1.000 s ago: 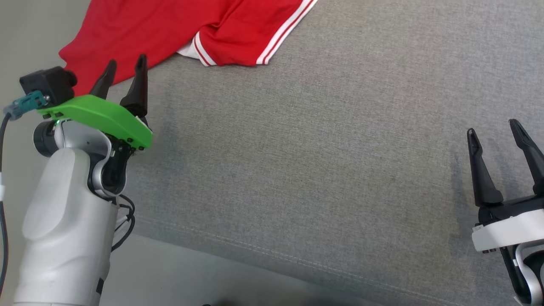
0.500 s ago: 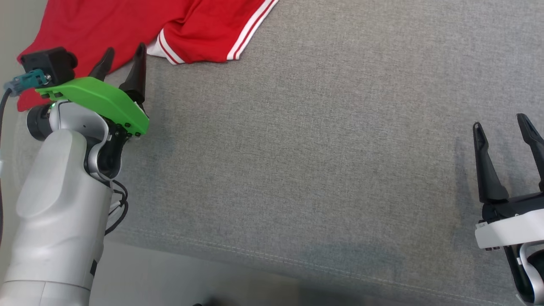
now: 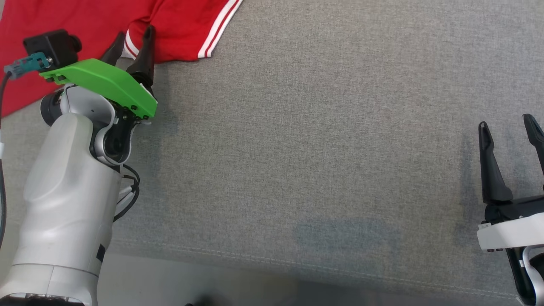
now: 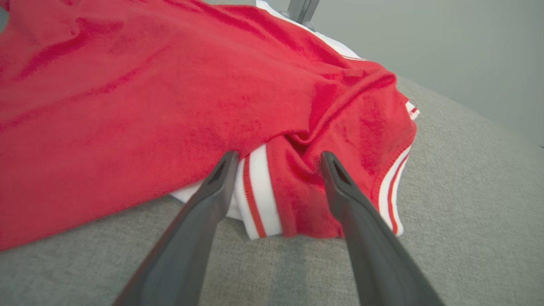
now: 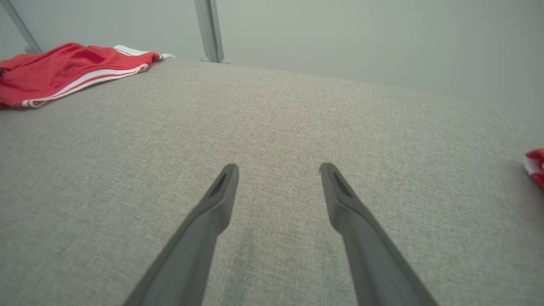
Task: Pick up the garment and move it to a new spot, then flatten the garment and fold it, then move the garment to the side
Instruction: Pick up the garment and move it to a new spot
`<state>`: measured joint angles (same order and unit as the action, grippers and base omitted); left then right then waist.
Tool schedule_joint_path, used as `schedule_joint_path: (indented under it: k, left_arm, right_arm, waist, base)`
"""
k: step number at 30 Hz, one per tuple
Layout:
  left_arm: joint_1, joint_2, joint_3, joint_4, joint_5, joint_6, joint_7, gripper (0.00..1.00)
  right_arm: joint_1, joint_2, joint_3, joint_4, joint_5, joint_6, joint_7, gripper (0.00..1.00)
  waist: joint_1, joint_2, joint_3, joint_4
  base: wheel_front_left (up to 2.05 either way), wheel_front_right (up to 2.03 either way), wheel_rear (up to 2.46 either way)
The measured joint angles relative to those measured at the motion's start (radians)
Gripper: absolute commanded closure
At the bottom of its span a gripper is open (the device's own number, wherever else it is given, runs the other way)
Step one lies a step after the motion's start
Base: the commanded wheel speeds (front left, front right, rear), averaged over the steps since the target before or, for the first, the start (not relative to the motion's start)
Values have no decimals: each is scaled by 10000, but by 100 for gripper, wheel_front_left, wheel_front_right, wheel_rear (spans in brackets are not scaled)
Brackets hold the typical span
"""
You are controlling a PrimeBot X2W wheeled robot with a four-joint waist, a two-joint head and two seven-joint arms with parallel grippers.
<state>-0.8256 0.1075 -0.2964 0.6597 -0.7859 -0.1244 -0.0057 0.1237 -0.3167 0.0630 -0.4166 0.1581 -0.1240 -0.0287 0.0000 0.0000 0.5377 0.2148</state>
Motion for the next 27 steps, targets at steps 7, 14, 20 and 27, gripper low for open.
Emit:
schedule_joint_path:
  k: [7, 14, 20, 27]
  left_arm:
    - [-144, -36, -364, 211, -159, 0, -59, 0]
    - [-151, -395, -1149, 69, -765, 0, -52, 100]
    - [-132, -596, -1745, -462, -980, 0, -313, 100]
    - [292, -907, -2934, -1831, -2065, 0, -493, 100]
  right_arm:
    - [85, 77, -184, -58, -48, -6, -42, 0]
    - [84, 261, -173, 29, -86, -8, -176, 0]
    - [47, 508, 67, 328, -65, -8, -435, 0]
    - [-173, 991, 407, 1045, 222, -4, -830, 0]
  waist:
    - [0, 0, 194, -112]
    - [0, 0, 81, -100]
    - [0, 0, -179, -120]
    - [0, 0, -656, -234]
  base:
    - [0, 0, 0]
    - [0, 0, 0]
    - [0, 0, 0]
    - [0, 0, 0]
